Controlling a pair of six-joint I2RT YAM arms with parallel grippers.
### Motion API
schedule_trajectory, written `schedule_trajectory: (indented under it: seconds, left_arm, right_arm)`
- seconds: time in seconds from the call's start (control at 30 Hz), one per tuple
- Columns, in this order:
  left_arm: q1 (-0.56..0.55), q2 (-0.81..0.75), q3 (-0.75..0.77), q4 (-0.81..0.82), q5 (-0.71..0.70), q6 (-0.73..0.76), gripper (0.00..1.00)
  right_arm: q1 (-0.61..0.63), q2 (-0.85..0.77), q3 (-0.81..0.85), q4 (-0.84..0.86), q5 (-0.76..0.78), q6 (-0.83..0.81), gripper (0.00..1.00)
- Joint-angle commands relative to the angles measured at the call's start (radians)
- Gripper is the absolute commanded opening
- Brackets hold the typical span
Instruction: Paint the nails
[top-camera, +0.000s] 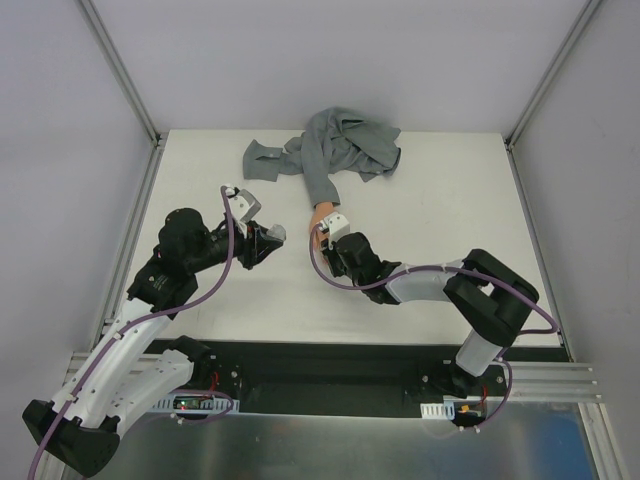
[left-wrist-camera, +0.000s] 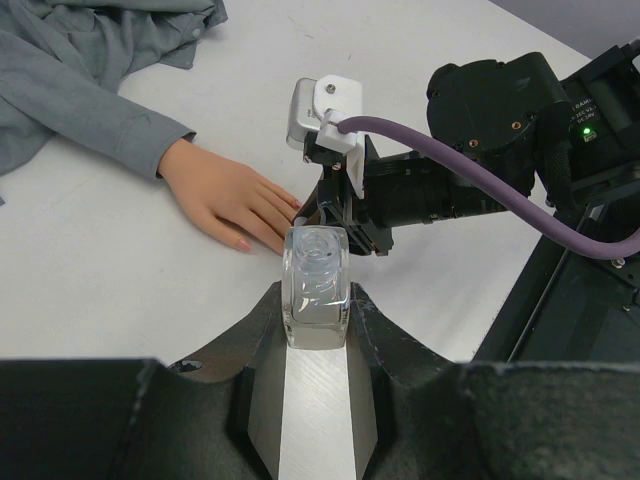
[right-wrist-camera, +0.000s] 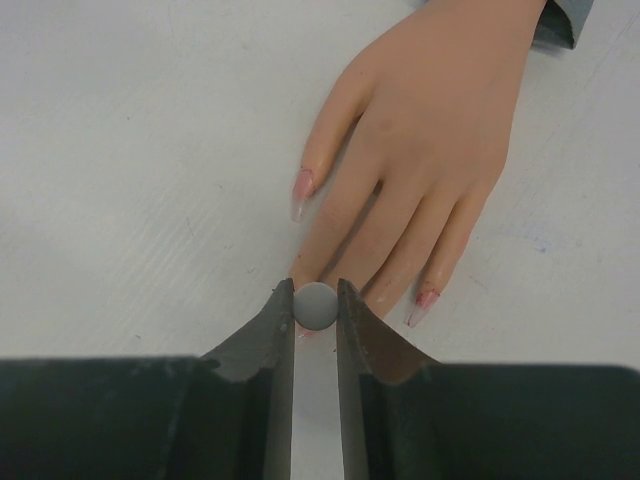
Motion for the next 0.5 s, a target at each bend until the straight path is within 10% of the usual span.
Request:
schedule_trajectory:
  seconds: [0.0, 0.47]
  left_arm:
    - [0.011, -0.005, 0.004, 0.063, 0.031, -0.011, 0.0]
    - [0.011, -0.025, -0.007, 0.062, 0.032, -0.01, 0.0]
  right_arm:
    - [-0.004, -0.005, 0.029, 0.028, 0.026, 0.011, 0.0]
    - [-0.004, -0.013, 0.008, 0.03, -0.023, 0.026, 0.0]
